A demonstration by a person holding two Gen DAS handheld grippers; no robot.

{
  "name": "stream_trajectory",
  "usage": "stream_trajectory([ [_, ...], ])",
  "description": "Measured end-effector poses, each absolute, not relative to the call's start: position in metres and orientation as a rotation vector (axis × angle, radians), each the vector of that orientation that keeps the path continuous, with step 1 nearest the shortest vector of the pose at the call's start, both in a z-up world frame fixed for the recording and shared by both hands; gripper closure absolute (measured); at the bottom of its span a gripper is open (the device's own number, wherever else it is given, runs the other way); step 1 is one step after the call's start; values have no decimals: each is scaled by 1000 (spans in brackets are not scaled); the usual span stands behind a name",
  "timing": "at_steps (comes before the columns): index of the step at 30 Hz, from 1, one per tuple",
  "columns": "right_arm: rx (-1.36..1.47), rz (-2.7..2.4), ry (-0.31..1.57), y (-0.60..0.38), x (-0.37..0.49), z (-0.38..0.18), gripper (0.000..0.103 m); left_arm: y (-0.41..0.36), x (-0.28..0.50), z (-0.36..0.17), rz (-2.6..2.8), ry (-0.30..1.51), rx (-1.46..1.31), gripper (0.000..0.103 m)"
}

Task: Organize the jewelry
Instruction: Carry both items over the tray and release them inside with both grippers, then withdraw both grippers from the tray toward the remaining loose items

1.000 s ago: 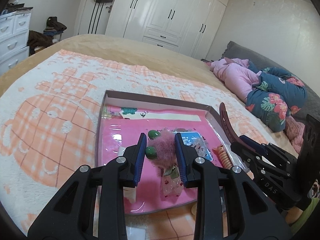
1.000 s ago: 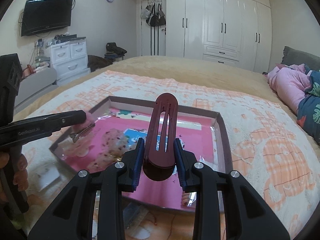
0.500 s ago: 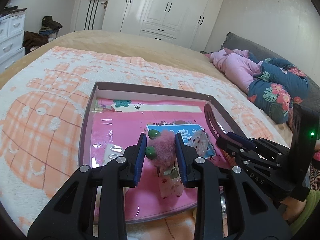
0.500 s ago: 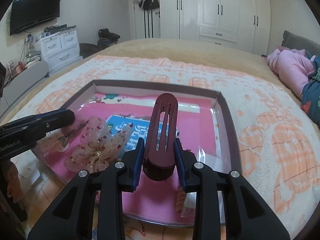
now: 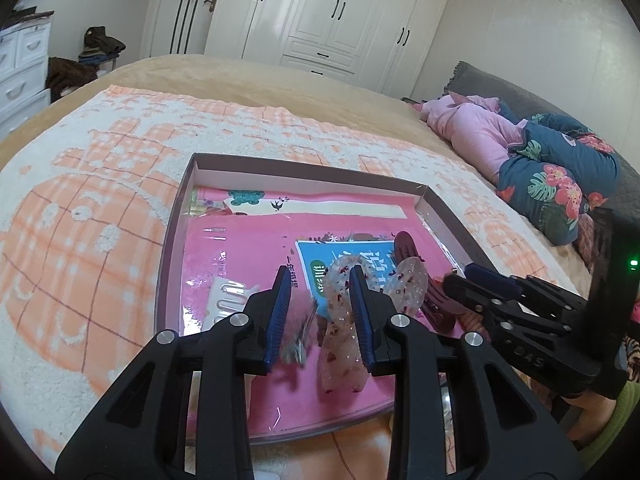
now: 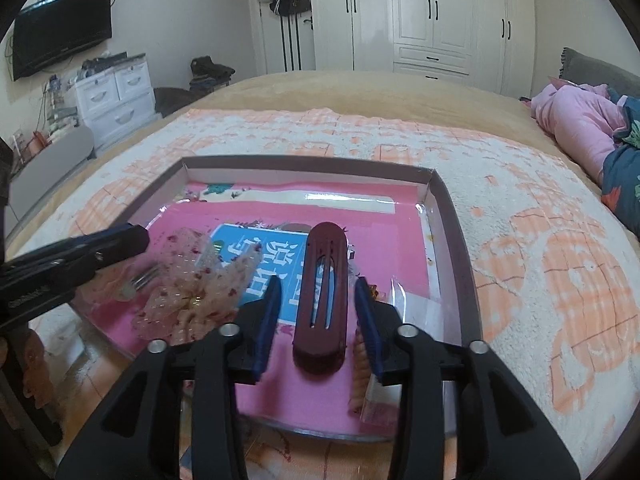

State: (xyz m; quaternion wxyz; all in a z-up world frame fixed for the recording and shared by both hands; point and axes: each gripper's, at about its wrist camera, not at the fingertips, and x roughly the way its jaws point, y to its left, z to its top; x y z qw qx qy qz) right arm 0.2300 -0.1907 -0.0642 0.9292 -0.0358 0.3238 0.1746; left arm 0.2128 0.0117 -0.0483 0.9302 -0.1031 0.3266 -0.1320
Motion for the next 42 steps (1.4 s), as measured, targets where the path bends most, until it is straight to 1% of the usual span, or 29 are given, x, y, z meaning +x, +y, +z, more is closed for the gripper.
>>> stream_trajectory([
  [2, -79, 350, 642, -192, 221, -60, 59, 12, 212, -48, -270, 668, -212, 82],
  [4, -73, 356, 625, -194, 211, -55, 56, 12, 211, -47, -267, 666, -213, 80],
  [5, -75, 352, 614, -195, 206, -53, 53, 11, 211, -47, -267, 664, -214, 75],
  [6, -77, 348, 603, -197, 201, -51, 51, 12, 210, -46, -267, 662, -215, 68],
  [8, -74, 344, 590, -200, 192, -48, 46, 12, 208, -45, -264, 657, -216, 61],
  [9, -69, 343, 584, -201, 189, -47, 45, 12, 206, -43, -263, 653, -217, 60],
  [10, -61, 338, 573, -203, 183, -45, 40, 12, 204, -41, -262, 647, -217, 59],
  [12, -53, 333, 555, -206, 175, -41, 38, 13, 200, -37, -259, 633, -217, 48],
  [14, -45, 330, 539, -209, 169, -37, 33, 14, 195, -31, -260, 614, -221, 43],
  [16, -35, 323, 520, -213, 163, -33, 29, 15, 191, -26, -255, 601, -218, 35],
  [17, -30, 323, 513, -214, 160, -31, 27, 15, 188, -24, -252, 595, -215, 29],
  [18, -24, 322, 504, -216, 156, -29, 26, 16, 186, -22, -250, 590, -214, 27],
  [19, -21, 318, 499, -216, 154, -27, 24, 16, 182, -19, -252, 583, -215, 27],
  [20, -17, 313, 490, -217, 151, -26, 21, 17, 180, -18, -252, 579, -217, 25],
  [21, -14, 311, 484, -218, 149, -24, 20, 17, 178, -15, -249, 575, -218, 20],
  [24, -6, 300, 464, -222, 142, -20, 17, 18, 170, -9, -238, 560, -212, 12],
  [29, 17, 281, 437, -231, 133, -14, 14, 20, 155, 0, -210, 531, -193, 12],
  [42, -28, 290, 361, -239, 98, 3, 13, 27, 112, 9, -168, 463, -126, 11],
])
